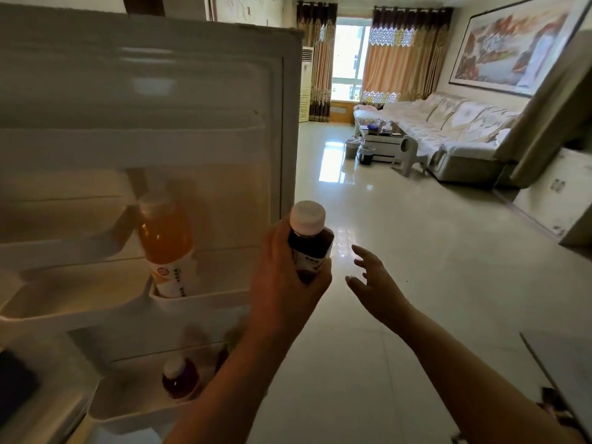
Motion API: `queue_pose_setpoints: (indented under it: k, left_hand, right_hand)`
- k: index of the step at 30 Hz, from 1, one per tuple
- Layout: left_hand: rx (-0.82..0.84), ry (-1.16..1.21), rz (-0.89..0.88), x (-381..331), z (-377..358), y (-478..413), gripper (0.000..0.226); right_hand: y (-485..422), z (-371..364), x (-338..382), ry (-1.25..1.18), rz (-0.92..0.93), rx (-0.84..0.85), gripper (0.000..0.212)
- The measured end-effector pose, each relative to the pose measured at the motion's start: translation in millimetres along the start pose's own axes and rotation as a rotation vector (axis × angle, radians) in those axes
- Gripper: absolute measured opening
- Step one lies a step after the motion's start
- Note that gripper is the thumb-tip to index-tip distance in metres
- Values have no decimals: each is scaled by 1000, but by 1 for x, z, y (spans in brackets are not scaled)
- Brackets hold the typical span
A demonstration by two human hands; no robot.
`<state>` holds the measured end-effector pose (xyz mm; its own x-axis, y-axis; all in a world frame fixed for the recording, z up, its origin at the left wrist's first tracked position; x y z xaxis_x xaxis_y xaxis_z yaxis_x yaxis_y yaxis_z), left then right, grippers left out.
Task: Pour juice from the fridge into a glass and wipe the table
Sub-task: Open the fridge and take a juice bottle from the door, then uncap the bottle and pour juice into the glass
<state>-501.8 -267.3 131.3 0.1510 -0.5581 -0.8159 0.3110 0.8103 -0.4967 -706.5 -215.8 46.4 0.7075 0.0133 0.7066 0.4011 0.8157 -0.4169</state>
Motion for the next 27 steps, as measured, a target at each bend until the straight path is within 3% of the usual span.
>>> queue_pose_setpoints:
  k: [5,13,27]
  left_hand:
    - [97,39,43,7,-68,-9,67]
    - [55,36,203,39,-163,-27,73]
    - [-5,-3,355,142,-249,-109,75]
  right_hand:
    - [-13,52,-45,39,11,-4,58]
    - [-59,105,-100,169,142,141,47]
    - [-204,54,-183,67,208,328,46]
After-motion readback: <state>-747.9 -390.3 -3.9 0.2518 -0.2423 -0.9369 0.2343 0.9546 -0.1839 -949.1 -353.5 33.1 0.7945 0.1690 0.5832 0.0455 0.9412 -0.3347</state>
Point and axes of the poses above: each hand's wrist, its own y-axis away from the middle knuckle, its own z-axis out of the back of the hand, x = y × z, the point moved 9 cm from there along -y, towards the middle knuckle, and after that the axes turned 8 degrees about z, right-handed, at the moved point
